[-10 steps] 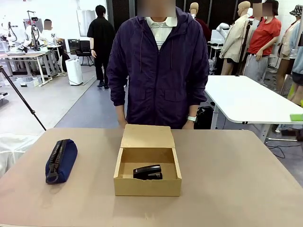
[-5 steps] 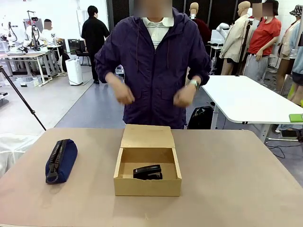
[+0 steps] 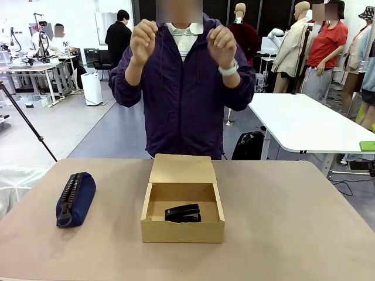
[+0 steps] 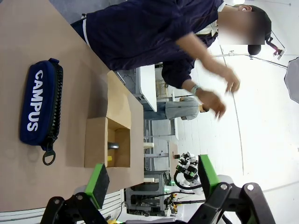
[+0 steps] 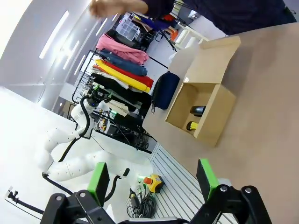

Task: Pack the items into the box.
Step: Close the Mailer Box.

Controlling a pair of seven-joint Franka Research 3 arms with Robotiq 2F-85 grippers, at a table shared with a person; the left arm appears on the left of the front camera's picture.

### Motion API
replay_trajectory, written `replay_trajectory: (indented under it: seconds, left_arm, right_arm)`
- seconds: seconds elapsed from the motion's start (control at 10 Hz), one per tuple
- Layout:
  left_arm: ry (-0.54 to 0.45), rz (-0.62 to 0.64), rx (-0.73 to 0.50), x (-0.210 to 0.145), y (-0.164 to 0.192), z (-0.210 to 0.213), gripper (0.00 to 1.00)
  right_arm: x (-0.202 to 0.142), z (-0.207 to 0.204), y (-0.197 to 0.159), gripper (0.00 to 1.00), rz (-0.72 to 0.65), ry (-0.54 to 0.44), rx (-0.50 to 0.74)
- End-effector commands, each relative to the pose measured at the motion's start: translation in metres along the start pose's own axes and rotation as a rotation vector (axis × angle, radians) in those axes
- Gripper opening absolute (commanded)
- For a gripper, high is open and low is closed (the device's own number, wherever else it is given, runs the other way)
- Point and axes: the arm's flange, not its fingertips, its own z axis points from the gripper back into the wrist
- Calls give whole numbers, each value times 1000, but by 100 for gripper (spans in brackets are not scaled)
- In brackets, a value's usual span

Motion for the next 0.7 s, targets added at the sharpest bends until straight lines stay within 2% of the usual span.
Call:
replay_trajectory:
  seconds: [0.0, 0.6]
  left_arm:
    - [-3, 1, -18, -1, -2, 0, 100]
    - [-3, 1, -18, -1, -2, 0, 100]
  right_arm:
    - [3, 0, 1, 100, 27, -17, 19]
    - [3, 0, 1, 100, 27, -17, 19]
